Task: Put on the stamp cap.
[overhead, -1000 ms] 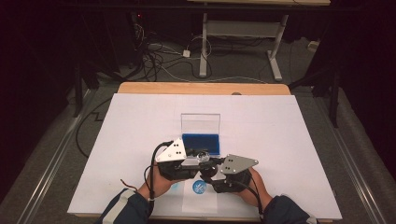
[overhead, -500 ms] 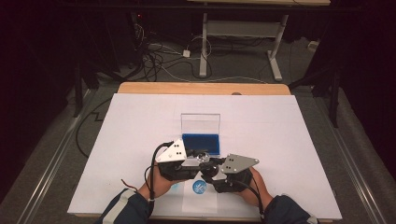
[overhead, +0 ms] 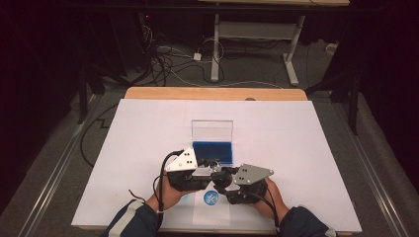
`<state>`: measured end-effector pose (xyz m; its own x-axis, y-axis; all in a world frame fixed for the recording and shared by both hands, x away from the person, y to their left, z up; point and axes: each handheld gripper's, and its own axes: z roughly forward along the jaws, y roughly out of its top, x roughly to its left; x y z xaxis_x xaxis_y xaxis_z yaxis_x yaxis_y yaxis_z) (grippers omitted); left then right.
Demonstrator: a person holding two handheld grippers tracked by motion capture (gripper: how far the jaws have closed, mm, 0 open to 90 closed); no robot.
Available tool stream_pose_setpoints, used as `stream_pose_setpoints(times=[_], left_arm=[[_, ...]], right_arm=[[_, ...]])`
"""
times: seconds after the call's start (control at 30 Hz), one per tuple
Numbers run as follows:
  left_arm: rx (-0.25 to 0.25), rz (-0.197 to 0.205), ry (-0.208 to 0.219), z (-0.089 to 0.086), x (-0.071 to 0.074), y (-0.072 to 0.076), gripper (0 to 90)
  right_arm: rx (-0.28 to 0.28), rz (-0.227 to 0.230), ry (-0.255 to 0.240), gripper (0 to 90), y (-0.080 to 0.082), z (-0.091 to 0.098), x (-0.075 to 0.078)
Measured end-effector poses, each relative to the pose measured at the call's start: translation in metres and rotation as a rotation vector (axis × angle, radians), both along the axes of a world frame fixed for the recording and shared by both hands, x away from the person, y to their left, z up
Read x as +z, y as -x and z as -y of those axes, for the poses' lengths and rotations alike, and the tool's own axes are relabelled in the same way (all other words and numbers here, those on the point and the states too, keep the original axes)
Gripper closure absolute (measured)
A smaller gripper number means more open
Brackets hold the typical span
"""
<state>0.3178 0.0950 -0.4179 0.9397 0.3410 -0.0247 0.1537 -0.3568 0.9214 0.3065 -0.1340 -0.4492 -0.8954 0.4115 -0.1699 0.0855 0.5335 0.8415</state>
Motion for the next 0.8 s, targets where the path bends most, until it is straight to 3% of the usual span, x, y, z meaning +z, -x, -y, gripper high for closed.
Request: stream_pose_setpoints(times=[0.17, 0.8], left_arm=[[-0.002, 0.001, -0.003, -0.0013, 0.0013, -0.0008, 54.5], [0.013, 0.014, -0.011, -0.0003, 0.0028, 0.0008, 54.6]], right_arm=[[0.003, 0.012, -0.004, 38.9, 0.0006, 0.0008, 0.0009], [0.009, -0.012, -0.020, 38.2, -0.0005, 0.0000, -0.0019]])
